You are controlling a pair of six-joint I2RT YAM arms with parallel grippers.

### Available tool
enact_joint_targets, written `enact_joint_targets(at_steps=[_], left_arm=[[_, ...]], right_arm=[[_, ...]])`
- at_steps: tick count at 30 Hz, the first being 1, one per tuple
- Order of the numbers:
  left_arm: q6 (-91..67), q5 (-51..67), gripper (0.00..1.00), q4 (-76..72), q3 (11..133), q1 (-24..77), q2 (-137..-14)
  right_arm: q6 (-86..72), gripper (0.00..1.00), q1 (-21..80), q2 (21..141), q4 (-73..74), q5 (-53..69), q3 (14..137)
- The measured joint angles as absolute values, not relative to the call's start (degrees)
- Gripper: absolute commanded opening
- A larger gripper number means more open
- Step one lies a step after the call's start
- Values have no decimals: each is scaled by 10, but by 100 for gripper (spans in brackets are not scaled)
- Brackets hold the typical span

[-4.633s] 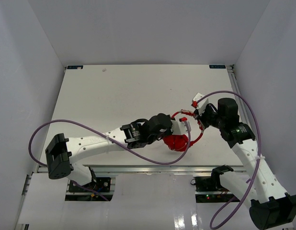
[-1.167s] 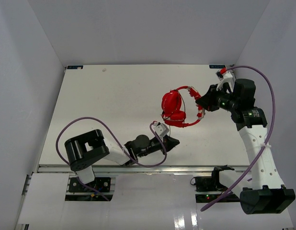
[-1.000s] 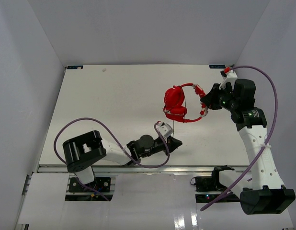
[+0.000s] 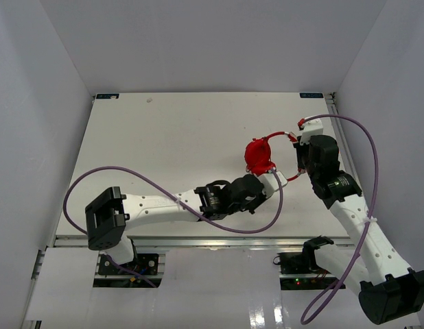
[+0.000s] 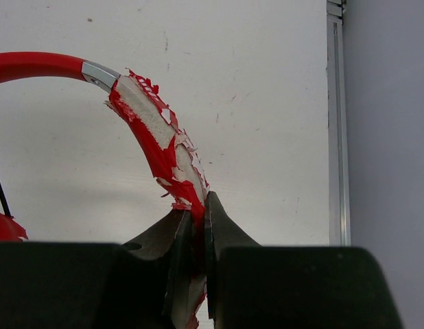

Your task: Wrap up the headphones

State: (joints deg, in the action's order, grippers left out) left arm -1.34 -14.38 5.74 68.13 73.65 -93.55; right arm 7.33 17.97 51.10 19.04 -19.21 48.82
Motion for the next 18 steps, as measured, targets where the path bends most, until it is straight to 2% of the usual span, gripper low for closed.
enact_joint_targets(at_steps=[9, 18], left_arm=[[59, -179, 17, 174, 737, 738, -935], [88, -176, 15, 208, 739, 741, -935]], right_arm=[[82, 8, 211, 531, 182, -211, 467], [77, 8, 222, 557, 198, -205, 463]])
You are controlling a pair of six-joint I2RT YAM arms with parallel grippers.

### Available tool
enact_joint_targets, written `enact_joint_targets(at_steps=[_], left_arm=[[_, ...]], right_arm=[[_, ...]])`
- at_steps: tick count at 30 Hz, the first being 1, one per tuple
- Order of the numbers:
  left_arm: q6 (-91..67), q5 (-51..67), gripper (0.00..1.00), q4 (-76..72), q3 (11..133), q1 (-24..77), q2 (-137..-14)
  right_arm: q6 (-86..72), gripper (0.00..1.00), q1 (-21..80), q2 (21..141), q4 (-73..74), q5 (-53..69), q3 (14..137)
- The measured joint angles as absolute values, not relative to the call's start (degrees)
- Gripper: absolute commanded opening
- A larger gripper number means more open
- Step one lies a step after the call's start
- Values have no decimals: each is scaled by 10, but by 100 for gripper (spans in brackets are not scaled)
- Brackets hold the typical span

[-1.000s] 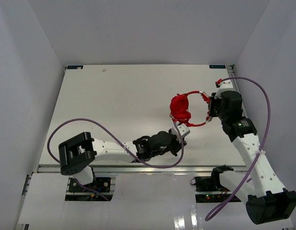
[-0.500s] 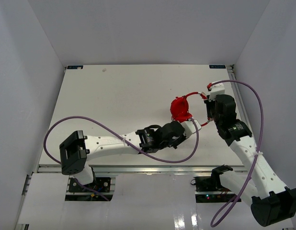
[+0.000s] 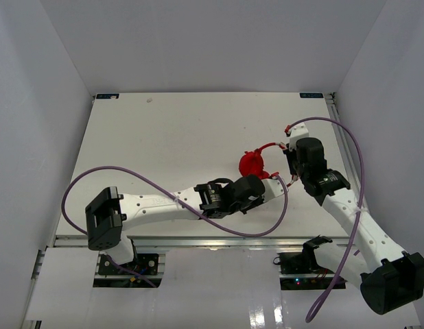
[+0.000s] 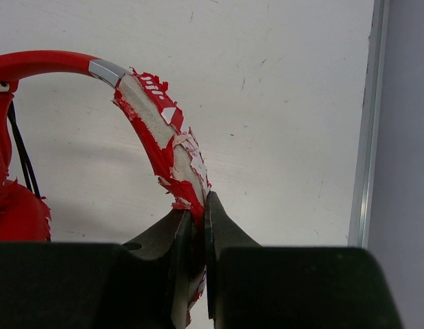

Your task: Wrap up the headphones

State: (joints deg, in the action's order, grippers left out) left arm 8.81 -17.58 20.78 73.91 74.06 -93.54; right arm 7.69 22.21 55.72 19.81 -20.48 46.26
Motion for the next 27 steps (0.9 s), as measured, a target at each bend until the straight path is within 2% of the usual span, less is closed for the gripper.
enact_joint_targets(at_steps=[18, 27], left_arm=[[242, -197, 16, 232, 779, 741, -936], [317, -218, 21, 239, 770, 741, -936]], right_arm=[[68, 8, 233, 583, 230, -44, 463], [72, 8, 240, 596, 239, 4, 463]])
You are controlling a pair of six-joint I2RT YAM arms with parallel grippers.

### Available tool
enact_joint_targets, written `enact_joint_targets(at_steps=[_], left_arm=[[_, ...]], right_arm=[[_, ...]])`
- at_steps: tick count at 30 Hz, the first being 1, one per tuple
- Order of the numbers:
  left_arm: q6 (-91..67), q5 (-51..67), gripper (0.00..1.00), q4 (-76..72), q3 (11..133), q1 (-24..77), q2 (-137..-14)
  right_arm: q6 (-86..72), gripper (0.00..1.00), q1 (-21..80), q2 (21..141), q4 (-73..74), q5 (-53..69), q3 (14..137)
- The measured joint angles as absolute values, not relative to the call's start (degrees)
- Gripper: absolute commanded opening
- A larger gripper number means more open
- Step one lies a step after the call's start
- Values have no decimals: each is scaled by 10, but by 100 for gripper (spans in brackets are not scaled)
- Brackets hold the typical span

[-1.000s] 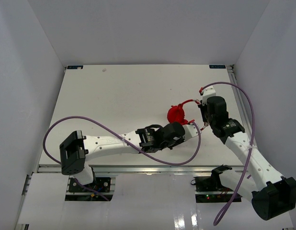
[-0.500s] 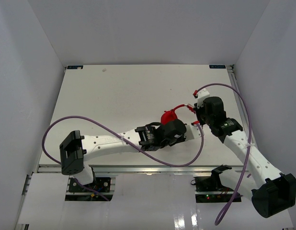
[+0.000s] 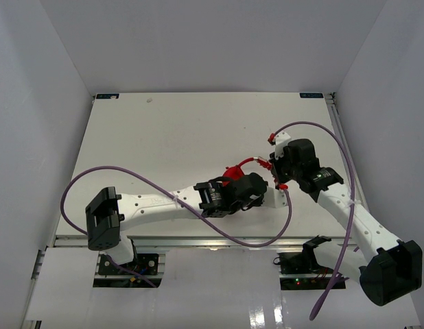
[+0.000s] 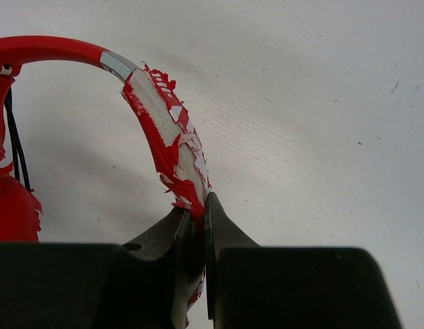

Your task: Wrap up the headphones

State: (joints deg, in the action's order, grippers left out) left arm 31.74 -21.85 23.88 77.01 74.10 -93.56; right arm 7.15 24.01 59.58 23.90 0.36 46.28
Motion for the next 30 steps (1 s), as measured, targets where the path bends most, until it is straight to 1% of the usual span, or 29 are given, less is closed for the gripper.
enact_joint_targets(at_steps=[3, 22, 30], left_arm=[[336, -225, 24, 240, 764, 741, -936], [392, -253, 37, 239, 735, 738, -929], [398, -253, 40, 236, 729, 727, -927]], right_arm=[[77, 8, 244, 597, 240, 12, 463], [110, 8, 258, 599, 282, 69, 460], [124, 8, 260, 602, 292, 96, 459]])
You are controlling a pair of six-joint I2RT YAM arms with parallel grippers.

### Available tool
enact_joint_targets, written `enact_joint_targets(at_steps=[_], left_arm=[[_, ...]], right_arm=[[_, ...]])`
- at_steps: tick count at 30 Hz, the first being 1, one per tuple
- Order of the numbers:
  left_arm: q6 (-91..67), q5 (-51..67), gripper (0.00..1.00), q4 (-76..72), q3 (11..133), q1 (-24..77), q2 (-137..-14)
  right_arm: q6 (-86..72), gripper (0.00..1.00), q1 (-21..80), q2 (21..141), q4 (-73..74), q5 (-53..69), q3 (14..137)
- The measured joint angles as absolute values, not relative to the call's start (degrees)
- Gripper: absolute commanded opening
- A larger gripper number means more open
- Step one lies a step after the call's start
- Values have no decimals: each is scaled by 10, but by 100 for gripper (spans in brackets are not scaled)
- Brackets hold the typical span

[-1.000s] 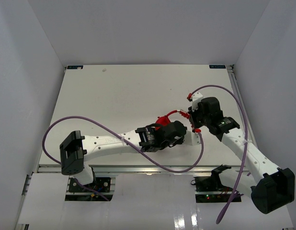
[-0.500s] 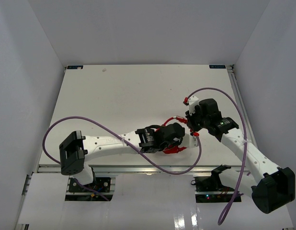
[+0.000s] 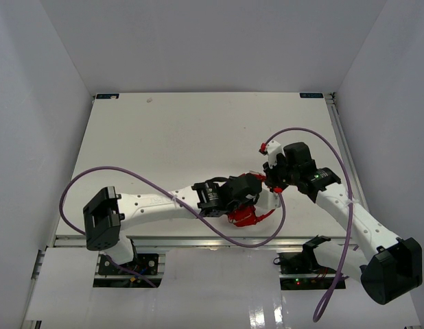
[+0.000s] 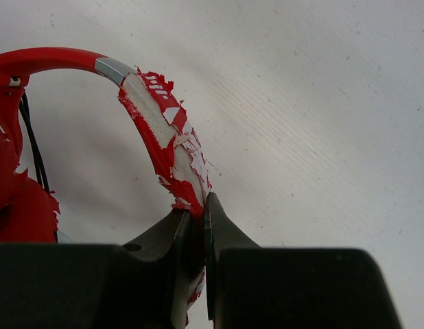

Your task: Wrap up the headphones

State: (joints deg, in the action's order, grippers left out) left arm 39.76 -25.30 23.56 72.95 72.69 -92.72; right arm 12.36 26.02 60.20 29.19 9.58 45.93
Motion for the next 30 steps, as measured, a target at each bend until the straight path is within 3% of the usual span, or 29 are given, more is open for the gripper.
enact_joint_targets(at_steps=[14, 30], left_arm=[[366, -230, 42, 213, 668, 687, -884], [309, -190, 45, 154, 545, 669, -829]], right_arm=[[217, 8, 261, 589, 329, 182, 459], [229, 8, 257, 601, 339, 199, 461]])
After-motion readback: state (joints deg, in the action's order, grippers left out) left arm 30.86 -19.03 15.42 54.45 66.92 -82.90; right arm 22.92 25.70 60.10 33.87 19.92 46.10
